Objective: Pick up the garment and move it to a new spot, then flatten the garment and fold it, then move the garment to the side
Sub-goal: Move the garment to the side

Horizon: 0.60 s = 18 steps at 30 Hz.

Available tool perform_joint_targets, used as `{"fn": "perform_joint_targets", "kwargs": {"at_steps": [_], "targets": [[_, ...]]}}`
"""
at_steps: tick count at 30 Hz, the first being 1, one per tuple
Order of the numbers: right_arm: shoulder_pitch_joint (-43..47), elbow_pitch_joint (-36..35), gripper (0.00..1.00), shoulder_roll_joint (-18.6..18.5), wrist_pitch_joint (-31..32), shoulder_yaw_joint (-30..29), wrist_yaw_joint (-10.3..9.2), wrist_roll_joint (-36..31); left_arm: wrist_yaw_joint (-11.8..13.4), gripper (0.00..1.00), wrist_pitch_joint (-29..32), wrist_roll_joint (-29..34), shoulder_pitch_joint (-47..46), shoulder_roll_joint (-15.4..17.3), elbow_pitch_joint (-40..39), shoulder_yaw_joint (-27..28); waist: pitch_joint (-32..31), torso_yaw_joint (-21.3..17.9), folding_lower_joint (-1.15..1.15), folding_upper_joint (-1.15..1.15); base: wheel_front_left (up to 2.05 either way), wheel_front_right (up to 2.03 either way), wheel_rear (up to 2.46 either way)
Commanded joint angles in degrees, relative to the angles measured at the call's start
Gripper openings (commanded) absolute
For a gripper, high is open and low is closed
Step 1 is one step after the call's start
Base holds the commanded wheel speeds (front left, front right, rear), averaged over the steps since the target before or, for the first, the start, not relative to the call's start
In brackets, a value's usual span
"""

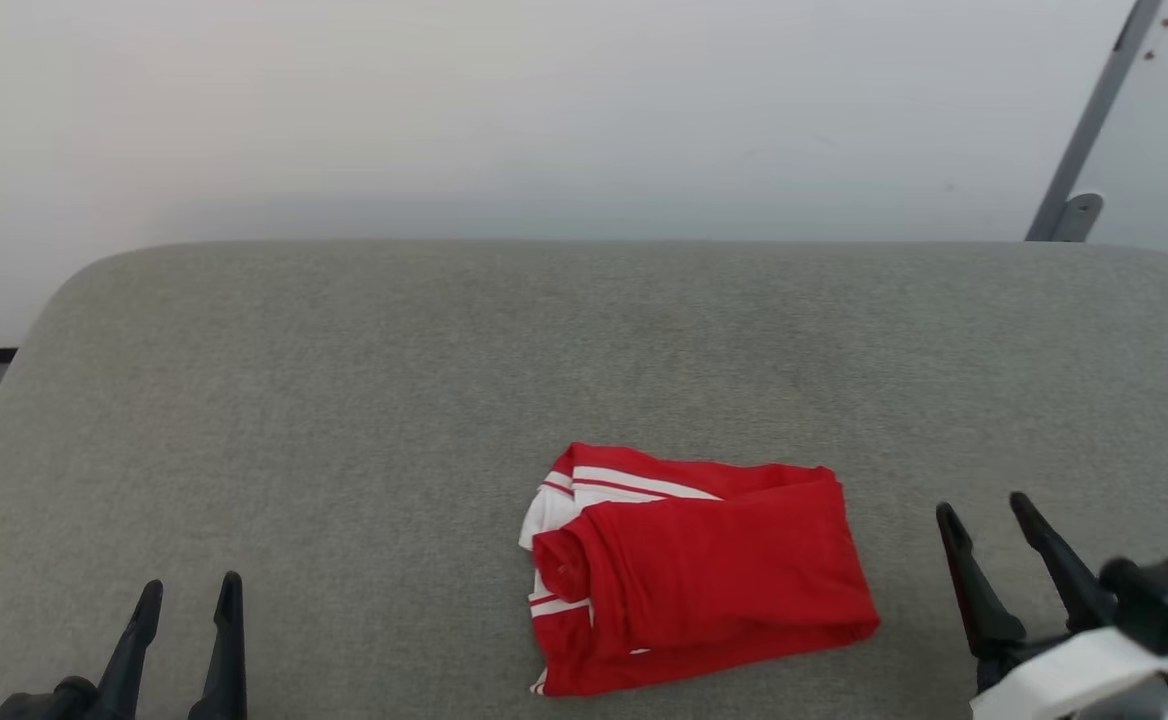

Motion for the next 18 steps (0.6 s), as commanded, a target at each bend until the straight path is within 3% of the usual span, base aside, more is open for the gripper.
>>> {"fn": "perform_joint_targets", "kwargs": {"at_steps": [1, 8, 18], "targets": [[-1.1, 0.3, 1.0, -0.5, 1.1, 0.3, 0.0, 0.7, -0.2, 1.0, -0.3, -0.4, -0.3, -0.2, -0.2, 0.0, 0.3, 0.6, 0.0, 0.0, 0.0, 0.0, 0.0], [-6.5, 3.4, 1.0, -3.3, 12.6, 3.6, 0.0, 6.4, -0.2, 1.0, -0.3, -1.3, -0.8, 0.3, 0.2, -1.2, 1.2, 3.3, 0.0, 0.0, 0.0, 0.0, 0.0], [-14.2, 8.2, 1.0, -8.5, 34.0, 6.9, 0.0, 14.1, -0.2, 1.0, -0.3, -2.6, -3.4, 0.9, 0.9, -3.4, 5.4, 7.6, 0.0, 0.0, 0.0, 0.0, 0.0]]}}
